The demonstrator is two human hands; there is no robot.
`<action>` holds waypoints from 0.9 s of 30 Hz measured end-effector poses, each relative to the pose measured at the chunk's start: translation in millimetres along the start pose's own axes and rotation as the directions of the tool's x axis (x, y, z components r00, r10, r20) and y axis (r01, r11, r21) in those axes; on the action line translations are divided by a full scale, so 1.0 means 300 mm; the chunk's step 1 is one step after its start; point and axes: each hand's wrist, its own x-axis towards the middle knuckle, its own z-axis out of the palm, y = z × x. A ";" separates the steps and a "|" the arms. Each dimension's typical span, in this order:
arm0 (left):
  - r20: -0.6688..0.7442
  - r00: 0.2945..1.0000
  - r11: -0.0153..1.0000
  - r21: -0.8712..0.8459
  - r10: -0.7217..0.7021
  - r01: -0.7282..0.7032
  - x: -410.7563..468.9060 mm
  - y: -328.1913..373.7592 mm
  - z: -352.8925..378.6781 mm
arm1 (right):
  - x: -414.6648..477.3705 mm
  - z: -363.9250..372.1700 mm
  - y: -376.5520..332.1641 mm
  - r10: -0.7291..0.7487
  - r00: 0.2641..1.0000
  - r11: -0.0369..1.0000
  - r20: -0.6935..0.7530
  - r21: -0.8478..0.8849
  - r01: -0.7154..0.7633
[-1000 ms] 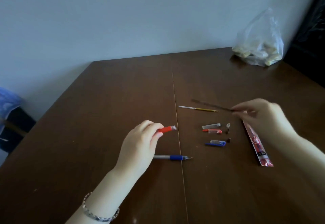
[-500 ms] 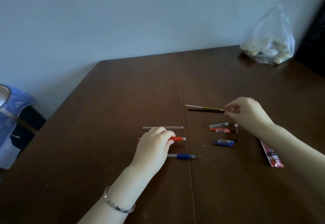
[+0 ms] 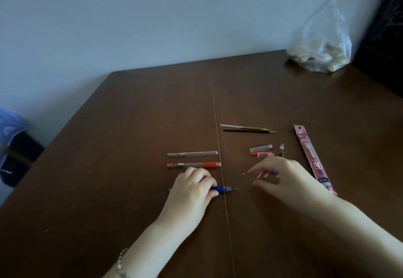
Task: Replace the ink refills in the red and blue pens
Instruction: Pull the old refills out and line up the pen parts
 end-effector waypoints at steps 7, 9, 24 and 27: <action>-0.128 0.991 0.994 -0.097 0.031 -0.044 -0.024 0.055 -0.045 | 0.002 0.034 -0.089 -0.178 0.984 0.984 -0.004 -0.013 0.178; -0.132 0.991 0.994 -0.100 0.038 -0.051 -0.027 0.059 -0.054 | -0.002 0.025 -0.094 -0.191 0.982 0.981 0.003 -0.029 0.191; -0.114 0.979 0.983 -0.088 -0.170 0.160 -0.013 -0.004 -0.015 | 0.204 -0.143 0.186 0.230 0.926 0.967 -0.298 -0.034 -0.251; -0.083 0.982 0.984 -0.072 -0.169 0.163 -0.006 0.005 -0.013 | 0.266 -0.089 0.193 0.261 0.948 0.955 -0.181 -0.096 -0.281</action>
